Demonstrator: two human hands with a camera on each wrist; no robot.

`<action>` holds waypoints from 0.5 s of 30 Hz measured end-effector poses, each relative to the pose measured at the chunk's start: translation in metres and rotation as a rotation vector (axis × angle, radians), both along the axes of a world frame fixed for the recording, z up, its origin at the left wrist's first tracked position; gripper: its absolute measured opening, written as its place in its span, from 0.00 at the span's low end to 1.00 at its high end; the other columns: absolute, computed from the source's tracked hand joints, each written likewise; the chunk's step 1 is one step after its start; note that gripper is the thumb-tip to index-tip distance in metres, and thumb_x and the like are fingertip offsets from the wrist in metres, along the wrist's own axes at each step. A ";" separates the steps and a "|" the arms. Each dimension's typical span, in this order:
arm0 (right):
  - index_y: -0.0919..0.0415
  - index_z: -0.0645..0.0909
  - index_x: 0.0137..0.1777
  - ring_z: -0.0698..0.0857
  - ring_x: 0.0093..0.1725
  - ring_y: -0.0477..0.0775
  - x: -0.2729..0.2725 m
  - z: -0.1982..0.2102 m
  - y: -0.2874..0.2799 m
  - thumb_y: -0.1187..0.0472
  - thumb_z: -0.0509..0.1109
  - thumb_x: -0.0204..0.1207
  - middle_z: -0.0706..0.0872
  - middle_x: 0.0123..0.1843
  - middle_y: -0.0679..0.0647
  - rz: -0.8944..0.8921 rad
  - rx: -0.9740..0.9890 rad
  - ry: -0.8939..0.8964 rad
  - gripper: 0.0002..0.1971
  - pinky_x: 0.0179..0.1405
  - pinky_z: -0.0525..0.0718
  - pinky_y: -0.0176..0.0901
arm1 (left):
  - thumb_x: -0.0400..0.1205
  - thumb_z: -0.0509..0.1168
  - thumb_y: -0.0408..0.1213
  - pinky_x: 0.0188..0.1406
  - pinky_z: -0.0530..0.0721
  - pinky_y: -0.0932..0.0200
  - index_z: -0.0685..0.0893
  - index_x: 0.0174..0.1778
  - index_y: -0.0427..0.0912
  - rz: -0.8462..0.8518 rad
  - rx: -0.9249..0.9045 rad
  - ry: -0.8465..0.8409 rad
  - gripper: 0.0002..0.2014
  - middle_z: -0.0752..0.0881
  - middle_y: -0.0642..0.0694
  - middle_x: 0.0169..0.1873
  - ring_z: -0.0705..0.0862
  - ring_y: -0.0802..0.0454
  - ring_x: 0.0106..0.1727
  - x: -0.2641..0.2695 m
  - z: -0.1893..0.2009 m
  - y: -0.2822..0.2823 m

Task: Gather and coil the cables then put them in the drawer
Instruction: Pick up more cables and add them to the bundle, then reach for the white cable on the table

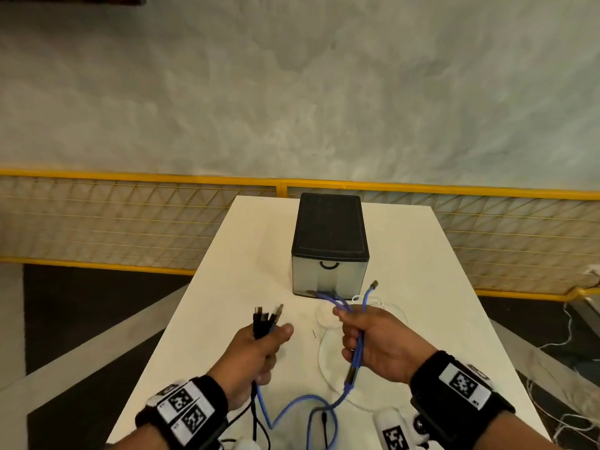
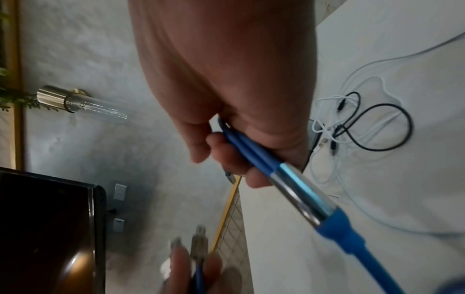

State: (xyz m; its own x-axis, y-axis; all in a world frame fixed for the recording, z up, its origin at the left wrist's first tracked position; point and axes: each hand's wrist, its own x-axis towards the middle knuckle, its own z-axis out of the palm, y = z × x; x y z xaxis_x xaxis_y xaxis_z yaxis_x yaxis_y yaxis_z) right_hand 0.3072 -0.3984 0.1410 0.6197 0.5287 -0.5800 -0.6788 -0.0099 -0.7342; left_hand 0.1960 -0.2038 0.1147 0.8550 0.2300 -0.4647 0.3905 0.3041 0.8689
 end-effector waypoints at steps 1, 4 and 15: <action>0.61 0.80 0.52 0.77 0.28 0.53 -0.003 -0.001 -0.001 0.62 0.66 0.82 0.76 0.27 0.55 -0.006 0.020 0.022 0.04 0.35 0.78 0.49 | 0.79 0.72 0.44 0.18 0.56 0.65 0.79 0.46 0.40 -0.007 0.003 -0.006 0.13 0.64 0.50 0.25 0.57 0.56 0.21 0.005 0.004 -0.004; 0.61 0.80 0.54 0.86 0.41 0.61 -0.013 -0.002 0.004 0.58 0.65 0.83 0.86 0.41 0.61 -0.009 0.058 0.091 0.07 0.40 0.81 0.54 | 0.78 0.74 0.43 0.19 0.58 0.64 0.84 0.47 0.37 -0.172 0.111 -0.043 0.12 0.74 0.47 0.29 0.63 0.56 0.21 0.018 0.012 -0.026; 0.62 0.79 0.55 0.90 0.54 0.61 -0.003 -0.005 -0.011 0.57 0.62 0.83 0.92 0.48 0.61 -0.104 0.020 0.161 0.10 0.60 0.80 0.64 | 0.71 0.79 0.32 0.24 0.73 0.69 0.86 0.30 0.43 -0.622 0.317 0.041 0.08 0.81 0.55 0.19 0.78 0.61 0.21 0.005 0.009 -0.055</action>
